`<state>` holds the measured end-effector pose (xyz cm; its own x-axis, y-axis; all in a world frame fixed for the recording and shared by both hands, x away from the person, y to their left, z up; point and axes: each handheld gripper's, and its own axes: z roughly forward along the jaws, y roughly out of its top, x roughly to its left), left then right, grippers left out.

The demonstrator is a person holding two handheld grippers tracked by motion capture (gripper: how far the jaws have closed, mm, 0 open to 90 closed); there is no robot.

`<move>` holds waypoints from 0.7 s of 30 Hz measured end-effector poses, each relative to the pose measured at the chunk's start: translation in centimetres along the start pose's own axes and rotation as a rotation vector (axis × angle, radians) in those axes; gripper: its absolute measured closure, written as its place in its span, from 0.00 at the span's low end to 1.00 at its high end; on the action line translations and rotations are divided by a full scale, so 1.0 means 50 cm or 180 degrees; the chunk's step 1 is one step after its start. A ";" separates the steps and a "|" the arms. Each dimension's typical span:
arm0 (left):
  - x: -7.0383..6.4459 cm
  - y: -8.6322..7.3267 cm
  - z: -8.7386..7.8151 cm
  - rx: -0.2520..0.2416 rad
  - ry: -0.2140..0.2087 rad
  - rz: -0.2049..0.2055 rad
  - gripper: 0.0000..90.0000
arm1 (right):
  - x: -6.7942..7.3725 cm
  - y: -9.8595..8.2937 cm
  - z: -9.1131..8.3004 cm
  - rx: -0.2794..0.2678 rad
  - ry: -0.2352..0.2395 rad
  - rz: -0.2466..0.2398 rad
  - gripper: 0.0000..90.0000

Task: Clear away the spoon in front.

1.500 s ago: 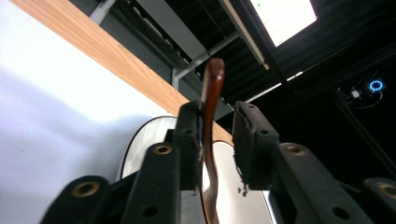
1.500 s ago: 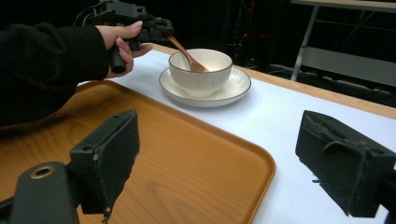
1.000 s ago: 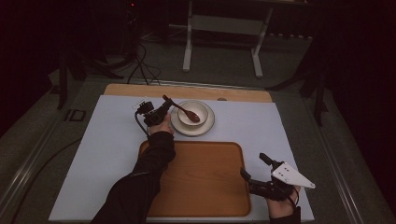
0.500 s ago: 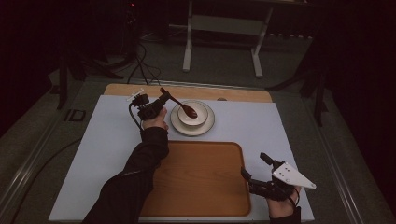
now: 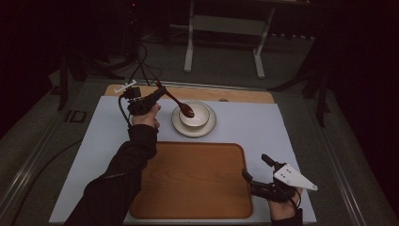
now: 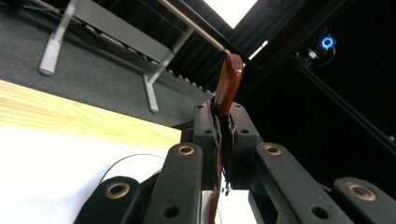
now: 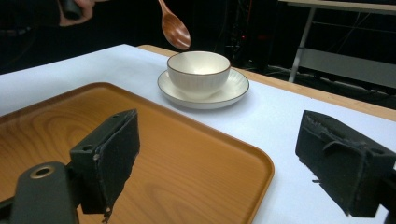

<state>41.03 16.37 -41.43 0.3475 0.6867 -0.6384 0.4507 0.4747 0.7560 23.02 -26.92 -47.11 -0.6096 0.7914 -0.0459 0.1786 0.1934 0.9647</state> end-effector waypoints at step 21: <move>-0.028 0.061 -0.123 0.0482 -0.0279 0.0432 0.94 | 0.003 0.002 -0.002 -0.0009 -0.0033 -0.0001 0.15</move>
<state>36.87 20.21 -37.35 0.4806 0.6850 -0.5475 0.5111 0.2886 0.8097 22.87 -26.80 -46.97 -0.6015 0.7973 -0.0490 0.1760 0.1921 0.9655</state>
